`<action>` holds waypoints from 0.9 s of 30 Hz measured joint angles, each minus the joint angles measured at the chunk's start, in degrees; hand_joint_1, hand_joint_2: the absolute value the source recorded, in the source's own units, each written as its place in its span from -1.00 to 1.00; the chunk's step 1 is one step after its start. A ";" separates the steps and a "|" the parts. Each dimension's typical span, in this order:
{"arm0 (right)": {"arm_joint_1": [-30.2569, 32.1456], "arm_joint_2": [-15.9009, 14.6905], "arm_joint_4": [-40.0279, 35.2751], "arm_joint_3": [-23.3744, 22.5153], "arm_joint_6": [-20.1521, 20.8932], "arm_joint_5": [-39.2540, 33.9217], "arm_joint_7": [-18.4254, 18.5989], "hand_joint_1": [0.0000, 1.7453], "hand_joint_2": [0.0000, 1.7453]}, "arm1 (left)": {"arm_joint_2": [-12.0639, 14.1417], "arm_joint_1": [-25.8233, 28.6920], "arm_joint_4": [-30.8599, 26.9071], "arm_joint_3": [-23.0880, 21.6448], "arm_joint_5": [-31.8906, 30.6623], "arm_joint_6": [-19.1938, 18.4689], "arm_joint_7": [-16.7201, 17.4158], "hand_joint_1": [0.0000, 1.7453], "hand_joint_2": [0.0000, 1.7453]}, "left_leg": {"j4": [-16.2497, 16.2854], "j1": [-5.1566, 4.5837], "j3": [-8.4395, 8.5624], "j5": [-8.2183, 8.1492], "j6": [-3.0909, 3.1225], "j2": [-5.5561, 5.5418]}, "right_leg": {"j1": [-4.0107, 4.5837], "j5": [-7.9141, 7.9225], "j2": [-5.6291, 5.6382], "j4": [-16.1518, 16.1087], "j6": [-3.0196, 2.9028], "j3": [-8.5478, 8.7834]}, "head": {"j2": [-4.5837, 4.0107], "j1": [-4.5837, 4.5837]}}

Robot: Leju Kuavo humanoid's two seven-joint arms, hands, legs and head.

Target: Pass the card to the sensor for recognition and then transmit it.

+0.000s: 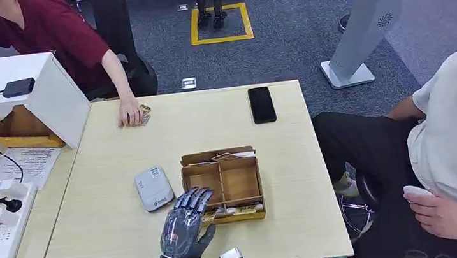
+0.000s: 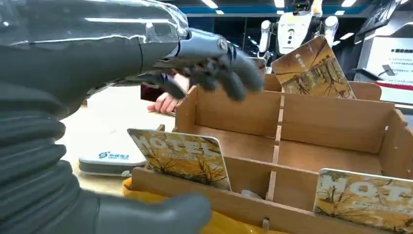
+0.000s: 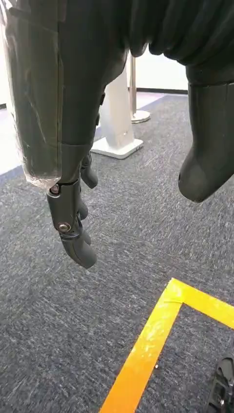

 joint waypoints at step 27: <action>0.07 0.00 0.00 -0.02 -0.11 -0.02 -0.57 -1.00 1.00 | -0.02 -0.02 0.00 0.88 0.64 -0.48 -0.02 1.00 1.00 | 0.00 0.00 0.00 0.00 0.00 0.00 | 0.00 0.00 0.01 0.00 0.00 0.00 | 0.00 0.00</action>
